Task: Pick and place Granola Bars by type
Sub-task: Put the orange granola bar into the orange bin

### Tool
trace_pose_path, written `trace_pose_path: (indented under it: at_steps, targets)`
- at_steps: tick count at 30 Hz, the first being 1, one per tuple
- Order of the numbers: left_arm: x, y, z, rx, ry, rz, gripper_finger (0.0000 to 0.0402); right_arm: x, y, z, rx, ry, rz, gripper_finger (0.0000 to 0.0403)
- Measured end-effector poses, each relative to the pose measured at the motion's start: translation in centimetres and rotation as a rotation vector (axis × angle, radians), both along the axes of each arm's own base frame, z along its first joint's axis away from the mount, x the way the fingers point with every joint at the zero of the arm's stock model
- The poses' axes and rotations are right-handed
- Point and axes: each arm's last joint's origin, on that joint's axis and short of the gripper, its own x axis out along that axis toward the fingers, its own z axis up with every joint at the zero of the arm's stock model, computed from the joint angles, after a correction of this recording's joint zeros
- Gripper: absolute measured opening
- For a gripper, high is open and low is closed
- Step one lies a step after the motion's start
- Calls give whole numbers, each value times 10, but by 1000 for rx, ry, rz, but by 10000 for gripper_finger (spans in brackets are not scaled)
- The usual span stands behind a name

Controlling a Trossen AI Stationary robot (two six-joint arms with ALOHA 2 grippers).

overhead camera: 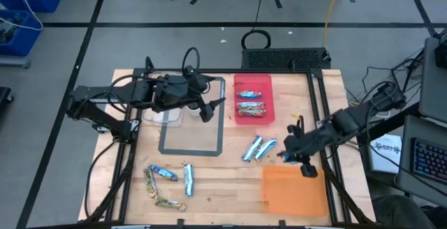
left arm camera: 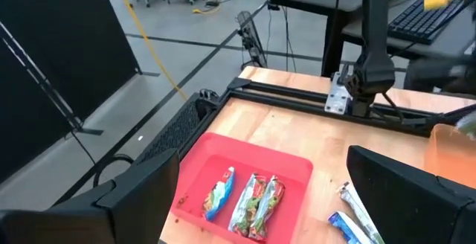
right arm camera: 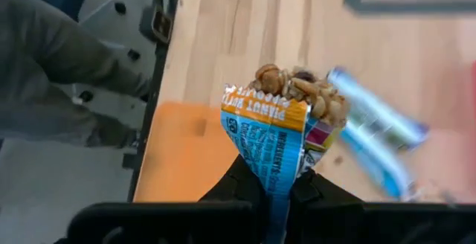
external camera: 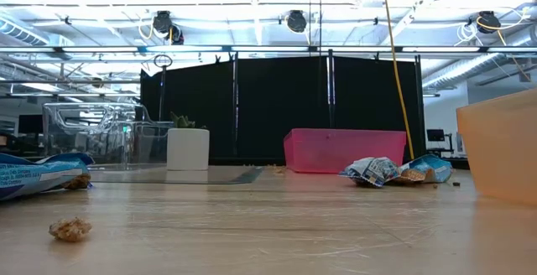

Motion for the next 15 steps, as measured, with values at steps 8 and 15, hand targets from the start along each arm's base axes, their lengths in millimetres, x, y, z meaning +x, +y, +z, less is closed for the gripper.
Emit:
trace_pose_path:
  at_steps: [8,15]
  targets:
    - [-2,0,-4,-4,42,-4,390,-11,29,-50,118,131,4,2]
    - [-2,0,-5,-13,48,0,390,-22,39,-82,165,232,-53,1]
